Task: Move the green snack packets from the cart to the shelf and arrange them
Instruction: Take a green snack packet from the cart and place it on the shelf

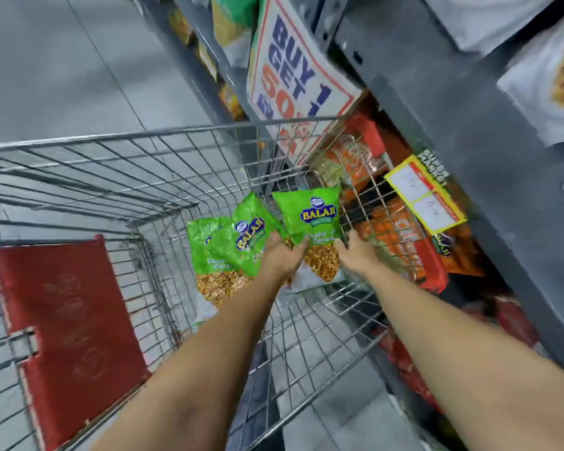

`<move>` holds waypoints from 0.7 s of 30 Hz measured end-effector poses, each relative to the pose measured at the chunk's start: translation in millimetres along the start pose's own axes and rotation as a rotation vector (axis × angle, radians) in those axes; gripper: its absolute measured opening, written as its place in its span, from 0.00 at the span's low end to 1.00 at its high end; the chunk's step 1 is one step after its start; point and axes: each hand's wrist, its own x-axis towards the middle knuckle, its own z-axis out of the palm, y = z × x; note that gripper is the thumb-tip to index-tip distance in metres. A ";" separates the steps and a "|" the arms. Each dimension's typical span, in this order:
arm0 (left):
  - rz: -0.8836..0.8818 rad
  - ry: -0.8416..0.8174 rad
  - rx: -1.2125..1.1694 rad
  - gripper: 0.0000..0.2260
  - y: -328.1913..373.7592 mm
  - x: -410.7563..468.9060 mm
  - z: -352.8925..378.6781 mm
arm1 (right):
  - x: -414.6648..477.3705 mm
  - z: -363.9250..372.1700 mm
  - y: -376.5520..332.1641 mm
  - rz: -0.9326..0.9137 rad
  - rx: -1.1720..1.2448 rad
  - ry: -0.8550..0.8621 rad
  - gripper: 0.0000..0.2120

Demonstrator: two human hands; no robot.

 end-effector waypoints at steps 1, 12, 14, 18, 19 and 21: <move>-0.010 -0.021 0.007 0.40 -5.2 13.3 10.1 | 14.2 5.6 2.8 0.041 0.003 -0.034 0.22; -0.035 -0.044 -0.110 0.27 5.1 12.2 16.3 | 50.3 11.5 9.4 0.065 0.286 -0.136 0.19; -0.016 -0.057 -0.155 0.27 -0.6 11.6 11.4 | 37.9 5.8 1.4 0.053 0.317 -0.136 0.19; -0.015 -0.016 -0.199 0.28 -2.2 0.6 -7.0 | 18.3 2.1 -12.3 -0.011 0.362 -0.098 0.16; -0.001 0.010 -0.219 0.27 -1.1 -7.4 -12.8 | 11.1 2.2 -15.3 -0.037 0.376 -0.086 0.14; 0.050 0.068 -0.243 0.26 2.2 -26.6 -28.0 | -11.1 -3.2 -23.1 -0.092 0.427 -0.044 0.12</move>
